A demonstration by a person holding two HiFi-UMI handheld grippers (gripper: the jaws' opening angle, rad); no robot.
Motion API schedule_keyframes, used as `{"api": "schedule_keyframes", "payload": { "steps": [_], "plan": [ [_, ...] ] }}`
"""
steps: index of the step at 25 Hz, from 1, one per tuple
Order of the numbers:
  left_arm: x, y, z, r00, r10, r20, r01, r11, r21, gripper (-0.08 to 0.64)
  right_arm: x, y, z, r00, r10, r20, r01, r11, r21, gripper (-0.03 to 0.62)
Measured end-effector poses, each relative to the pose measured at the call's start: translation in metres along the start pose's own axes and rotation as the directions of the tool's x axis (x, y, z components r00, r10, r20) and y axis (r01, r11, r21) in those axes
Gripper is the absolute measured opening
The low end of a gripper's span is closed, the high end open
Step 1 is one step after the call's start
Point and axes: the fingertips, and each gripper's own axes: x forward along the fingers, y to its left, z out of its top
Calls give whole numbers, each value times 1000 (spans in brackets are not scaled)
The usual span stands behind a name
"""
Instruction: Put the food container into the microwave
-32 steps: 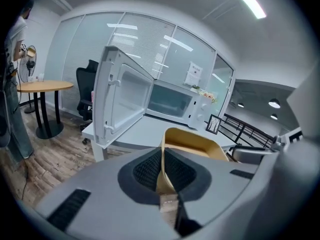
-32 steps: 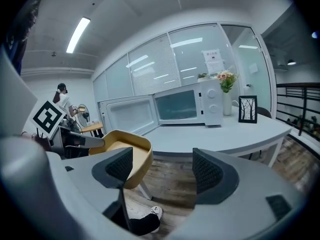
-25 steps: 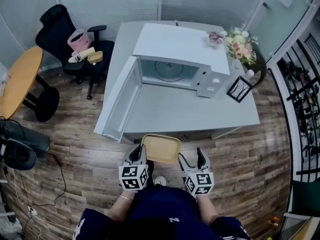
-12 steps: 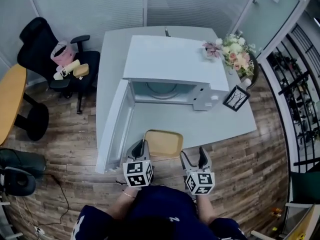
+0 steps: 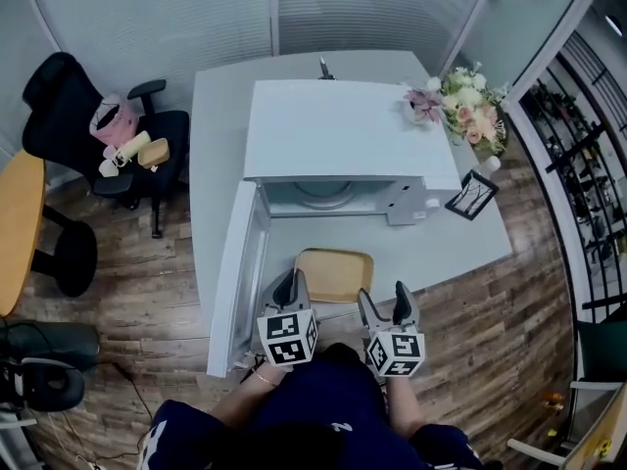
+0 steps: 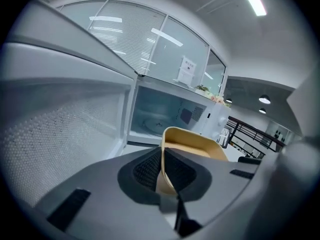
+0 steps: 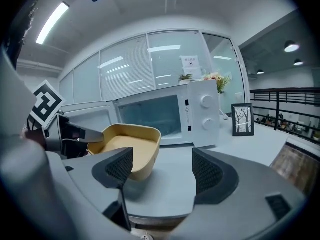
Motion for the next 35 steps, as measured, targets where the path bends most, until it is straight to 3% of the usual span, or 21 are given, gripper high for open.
{"api": "schedule_keyframes", "payload": {
  "steps": [6,11,17,25,35],
  "plan": [
    [11,1,3,1000,-7,-1,7,999,-39,18,8,4,-4,1000,1,-22,-1,1000,2,364],
    [22,10,3,999,45,-12,-46,994,-99,18,19,-4,0,999,38,-32,-39,999,-9,362],
    [31,15,17,992,125,-4,-124,985,-118,18,37,-18,19,994,101,-42,-103,994,-39,360],
    [58,33,38,979,204,20,-197,962,-190,20,56,-21,28,984,165,-61,-169,983,-69,359],
    [94,52,67,963,262,57,-234,923,-304,20,66,-25,20,973,207,-107,-216,973,-81,357]
  ]
}}
